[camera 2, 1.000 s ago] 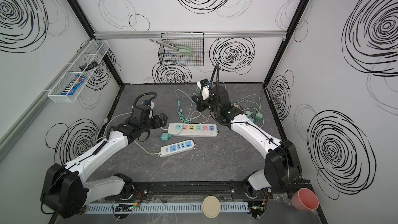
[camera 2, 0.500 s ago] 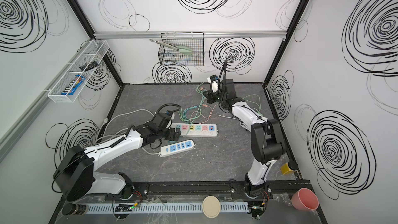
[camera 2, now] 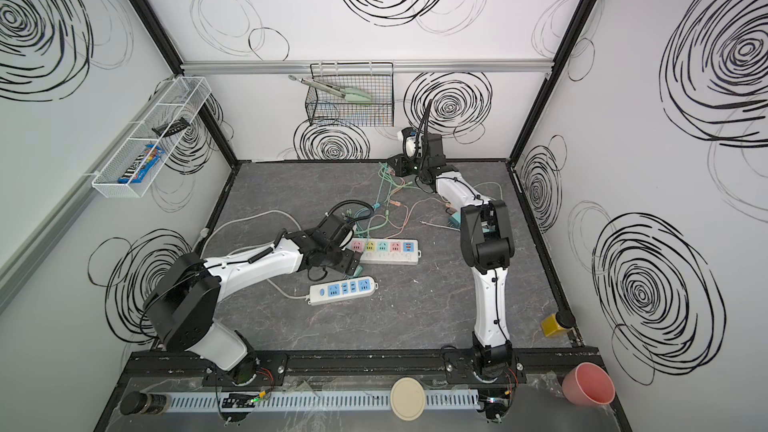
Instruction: Insert the plug
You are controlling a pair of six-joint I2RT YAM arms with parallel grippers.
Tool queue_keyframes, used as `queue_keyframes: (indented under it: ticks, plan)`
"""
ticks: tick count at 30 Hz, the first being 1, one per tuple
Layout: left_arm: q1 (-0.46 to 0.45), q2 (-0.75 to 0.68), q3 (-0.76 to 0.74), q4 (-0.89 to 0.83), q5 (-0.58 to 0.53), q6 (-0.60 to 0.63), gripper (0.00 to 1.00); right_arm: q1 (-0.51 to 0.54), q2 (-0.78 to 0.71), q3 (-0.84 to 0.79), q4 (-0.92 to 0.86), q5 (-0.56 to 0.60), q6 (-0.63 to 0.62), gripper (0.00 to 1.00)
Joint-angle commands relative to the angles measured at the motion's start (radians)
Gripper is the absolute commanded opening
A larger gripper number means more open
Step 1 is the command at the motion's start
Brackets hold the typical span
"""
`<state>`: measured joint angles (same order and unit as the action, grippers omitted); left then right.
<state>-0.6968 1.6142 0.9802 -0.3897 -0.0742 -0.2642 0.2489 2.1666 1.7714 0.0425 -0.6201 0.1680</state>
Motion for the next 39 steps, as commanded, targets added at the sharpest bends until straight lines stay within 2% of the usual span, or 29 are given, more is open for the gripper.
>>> queue_keyframes:
  ticks: [1, 4, 7, 11, 23, 25, 28, 31, 36, 38, 39]
  plan:
    - [-0.028, 0.032, 0.032, -0.039, 0.0, 0.067, 0.8, 0.002, -0.017, 0.001, -0.004, -0.041, 0.004, 0.01]
    - [-0.037, 0.024, 0.018, -0.043, 0.042, 0.067, 0.75, 0.001, -0.024, -0.011, -0.009, -0.038, -0.002, 0.01]
    - [-0.06, -0.005, -0.025, -0.036, 0.041, 0.048, 0.79, 0.003, -0.029, -0.019, -0.019, -0.035, -0.013, 0.01]
    - [-0.072, 0.001, -0.06, -0.009, 0.007, 0.027, 0.8, 0.002, -0.043, -0.037, -0.017, -0.036, -0.016, 0.01]
    - [-0.096, 0.123, -0.009, 0.05, -0.045, 0.05, 0.66, 0.007, -0.092, -0.083, -0.011, -0.041, -0.028, 0.01]
    - [-0.096, 0.122, -0.01, 0.048, -0.05, 0.052, 0.6, 0.008, -0.1, -0.09, -0.011, -0.041, -0.03, 0.01]
    - [-0.096, 0.091, -0.022, 0.056, -0.056, 0.053, 0.47, 0.009, -0.117, -0.106, -0.008, -0.041, -0.031, 0.01]
    - [-0.096, 0.022, -0.041, 0.065, -0.079, 0.047, 0.28, 0.012, -0.149, -0.122, -0.009, -0.033, -0.03, 0.01]
    - [-0.075, -0.192, -0.047, 0.03, -0.13, 0.002, 0.11, 0.037, -0.24, -0.112, -0.013, 0.005, -0.023, 0.01]
    - [-0.033, -0.287, -0.013, 0.001, -0.146, -0.035, 0.0, 0.06, -0.27, -0.08, -0.007, 0.017, -0.02, 0.01]
    - [-0.006, -0.323, 0.006, -0.011, -0.154, -0.05, 0.0, 0.074, -0.278, -0.057, -0.006, 0.023, -0.019, 0.01]
